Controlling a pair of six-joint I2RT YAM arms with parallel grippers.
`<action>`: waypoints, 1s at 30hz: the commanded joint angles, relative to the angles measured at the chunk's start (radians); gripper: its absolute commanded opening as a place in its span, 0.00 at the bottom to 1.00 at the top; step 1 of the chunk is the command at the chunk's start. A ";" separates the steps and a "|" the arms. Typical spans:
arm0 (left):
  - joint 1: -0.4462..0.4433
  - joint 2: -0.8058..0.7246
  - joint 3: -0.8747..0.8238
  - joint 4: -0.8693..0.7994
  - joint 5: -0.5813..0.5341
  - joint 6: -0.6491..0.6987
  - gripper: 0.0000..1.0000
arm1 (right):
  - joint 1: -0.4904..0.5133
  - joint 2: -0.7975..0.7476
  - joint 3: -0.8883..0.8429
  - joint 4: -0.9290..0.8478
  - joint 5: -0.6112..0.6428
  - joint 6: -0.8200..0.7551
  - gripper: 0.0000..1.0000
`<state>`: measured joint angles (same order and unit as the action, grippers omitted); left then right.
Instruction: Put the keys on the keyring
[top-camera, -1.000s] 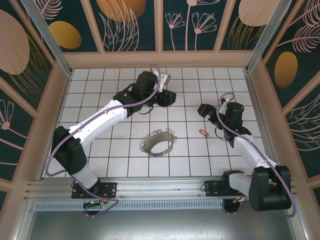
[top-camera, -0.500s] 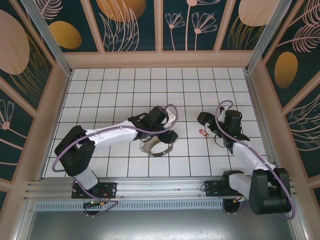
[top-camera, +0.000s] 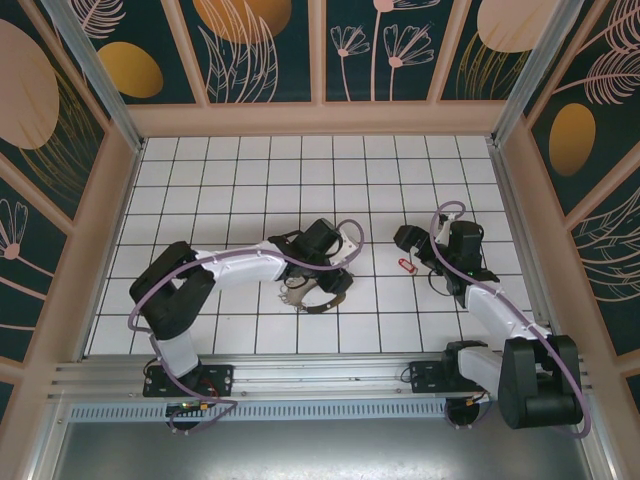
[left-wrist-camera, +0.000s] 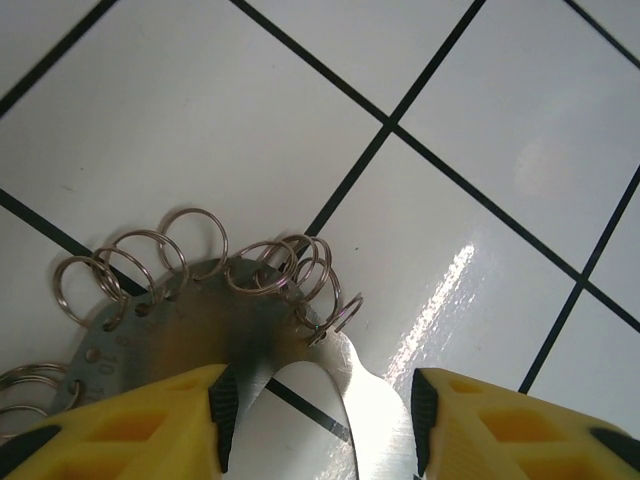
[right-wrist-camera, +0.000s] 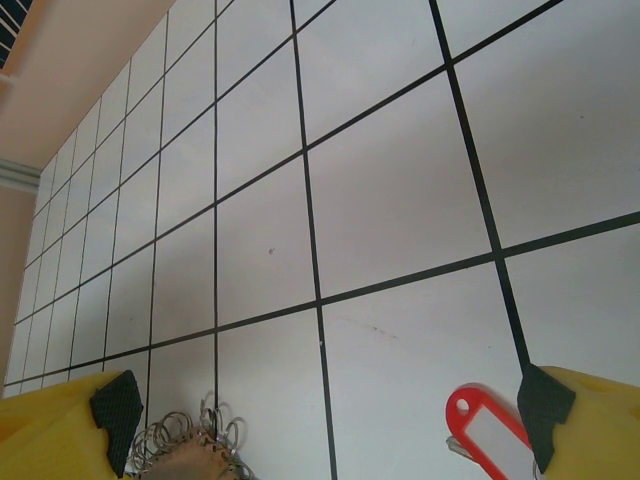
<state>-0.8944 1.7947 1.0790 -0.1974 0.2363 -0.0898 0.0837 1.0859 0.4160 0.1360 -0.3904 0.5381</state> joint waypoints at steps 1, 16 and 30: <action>-0.008 0.024 0.028 0.006 0.029 0.017 0.51 | -0.005 0.011 -0.009 0.042 -0.011 0.005 0.99; -0.011 0.077 0.042 0.027 0.038 0.024 0.45 | -0.005 0.012 -0.015 0.040 -0.005 -0.007 0.99; -0.013 0.072 0.029 0.036 0.068 0.021 0.39 | -0.006 0.017 -0.020 0.048 -0.002 -0.003 0.99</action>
<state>-0.8989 1.8580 1.1053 -0.1822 0.2813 -0.0788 0.0837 1.0966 0.4095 0.1532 -0.3908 0.5373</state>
